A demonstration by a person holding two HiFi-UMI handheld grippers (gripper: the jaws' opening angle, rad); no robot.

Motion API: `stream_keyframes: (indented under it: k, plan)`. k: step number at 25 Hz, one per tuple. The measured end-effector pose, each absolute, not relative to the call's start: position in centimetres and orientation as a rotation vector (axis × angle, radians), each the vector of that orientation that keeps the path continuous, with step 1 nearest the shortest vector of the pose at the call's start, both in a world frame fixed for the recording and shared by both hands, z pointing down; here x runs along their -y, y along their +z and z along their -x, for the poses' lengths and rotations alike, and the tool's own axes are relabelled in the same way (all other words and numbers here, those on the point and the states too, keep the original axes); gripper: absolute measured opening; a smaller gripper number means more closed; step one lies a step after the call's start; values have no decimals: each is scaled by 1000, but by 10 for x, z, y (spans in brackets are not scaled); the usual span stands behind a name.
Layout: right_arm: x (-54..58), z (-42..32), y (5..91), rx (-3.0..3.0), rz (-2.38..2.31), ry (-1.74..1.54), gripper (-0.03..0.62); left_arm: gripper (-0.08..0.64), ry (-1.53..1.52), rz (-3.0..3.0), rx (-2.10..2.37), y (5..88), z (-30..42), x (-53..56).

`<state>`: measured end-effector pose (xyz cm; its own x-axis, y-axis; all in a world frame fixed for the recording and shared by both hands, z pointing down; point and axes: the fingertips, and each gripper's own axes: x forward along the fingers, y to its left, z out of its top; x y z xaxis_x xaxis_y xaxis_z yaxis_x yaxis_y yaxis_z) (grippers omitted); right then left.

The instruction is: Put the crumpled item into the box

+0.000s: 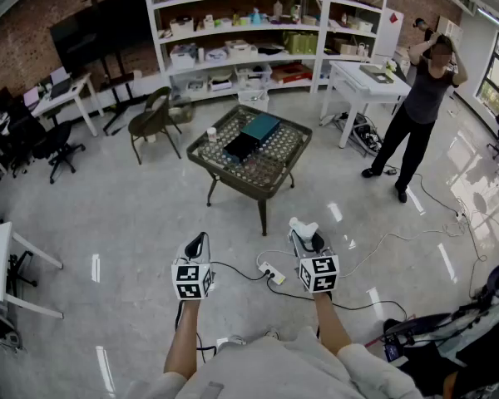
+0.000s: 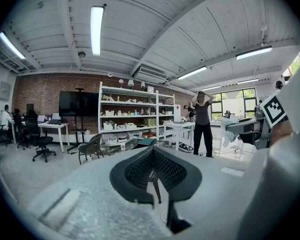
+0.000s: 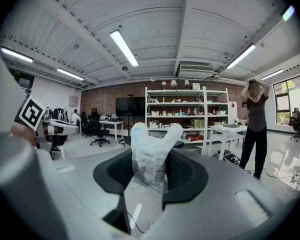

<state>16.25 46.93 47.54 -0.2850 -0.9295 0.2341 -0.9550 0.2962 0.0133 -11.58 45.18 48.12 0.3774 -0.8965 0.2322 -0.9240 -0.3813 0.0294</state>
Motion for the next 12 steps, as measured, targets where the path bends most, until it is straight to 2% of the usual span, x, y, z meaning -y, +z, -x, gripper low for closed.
stream_keyframes:
  k: [12]
  plan:
    - [-451,-184,482,2389,-1734,182,160,6,274,-2479,1648,490,88,-436]
